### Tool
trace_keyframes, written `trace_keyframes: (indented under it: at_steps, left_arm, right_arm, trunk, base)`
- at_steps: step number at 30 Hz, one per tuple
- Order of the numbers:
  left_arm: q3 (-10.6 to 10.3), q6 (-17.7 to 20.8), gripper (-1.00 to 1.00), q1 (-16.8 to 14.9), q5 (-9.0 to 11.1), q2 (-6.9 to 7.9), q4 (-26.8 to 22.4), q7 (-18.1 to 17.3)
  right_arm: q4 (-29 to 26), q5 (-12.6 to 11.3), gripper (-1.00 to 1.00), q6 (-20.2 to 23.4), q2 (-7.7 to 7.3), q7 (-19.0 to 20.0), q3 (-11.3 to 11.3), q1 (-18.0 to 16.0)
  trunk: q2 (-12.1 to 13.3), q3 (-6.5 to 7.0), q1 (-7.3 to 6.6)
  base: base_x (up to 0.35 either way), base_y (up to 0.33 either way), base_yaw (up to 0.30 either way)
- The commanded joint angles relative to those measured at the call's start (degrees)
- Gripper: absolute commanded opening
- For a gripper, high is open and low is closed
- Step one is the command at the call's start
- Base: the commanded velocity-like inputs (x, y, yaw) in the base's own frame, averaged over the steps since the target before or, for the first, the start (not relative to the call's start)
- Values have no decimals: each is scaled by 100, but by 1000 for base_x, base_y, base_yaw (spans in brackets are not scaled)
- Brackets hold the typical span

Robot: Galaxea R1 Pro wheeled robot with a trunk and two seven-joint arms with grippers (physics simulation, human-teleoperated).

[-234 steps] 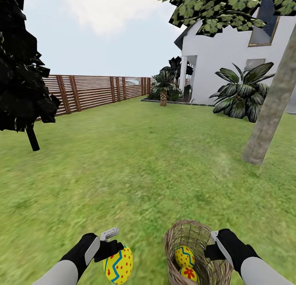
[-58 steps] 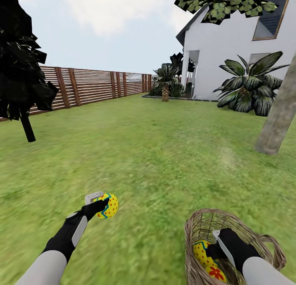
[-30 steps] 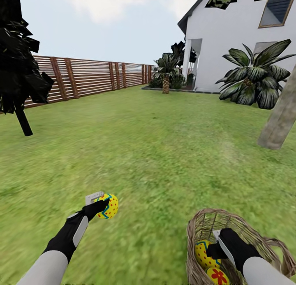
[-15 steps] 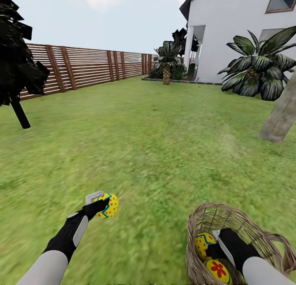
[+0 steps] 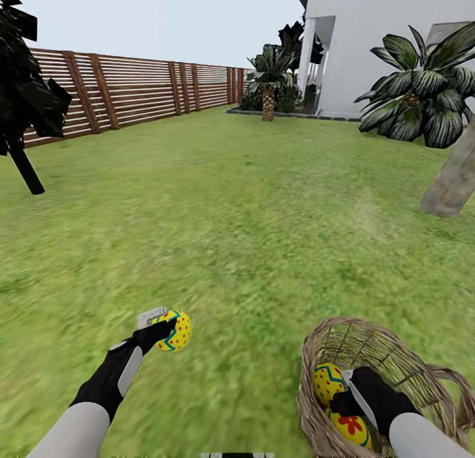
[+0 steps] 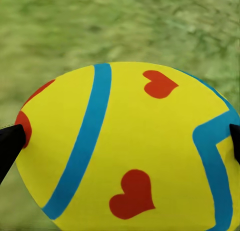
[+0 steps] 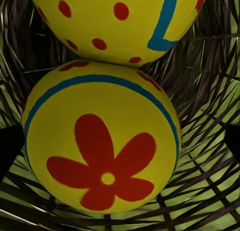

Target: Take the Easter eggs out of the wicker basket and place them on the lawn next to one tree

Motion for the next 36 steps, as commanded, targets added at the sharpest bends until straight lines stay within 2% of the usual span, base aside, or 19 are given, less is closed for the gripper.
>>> trace_keyframes:
  at_steps: [1,17,23,24,36]
  left_arm:
    - [20,43,-100,-3,44,-3,-8,-28]
    - [19,44,-100,0,44,-20,-11,-36]
    - [19,44,-100,-1,53,-58,-8,-37]
    - [19,44,-100,-3,53,-59,-8,-37]
    - [19,36,-100,0,55,-108,18,-37]
  right_arm:
    - [-10,52,100,31,-5,48,25,-3]
    - [-10,52,100,29,4,48,40,-4]
    - [-10,52,100,29,4,48,64,-4]
    - [-10,52,-100,25,4,48,67,-4]
    - [-10,52,-100,17,-9,57,21,-4]
  trunk:
    - [-4,-28,1]
    - [-25,-382,42]
    - [-25,-382,42]
    - [-25,-382,42]
    - [-25,-382,42]
  base:
    - [0,0,0]
    - [0,0,0]
    - [0,0,0]
    - [0,0,0]
    - [0,0,0]
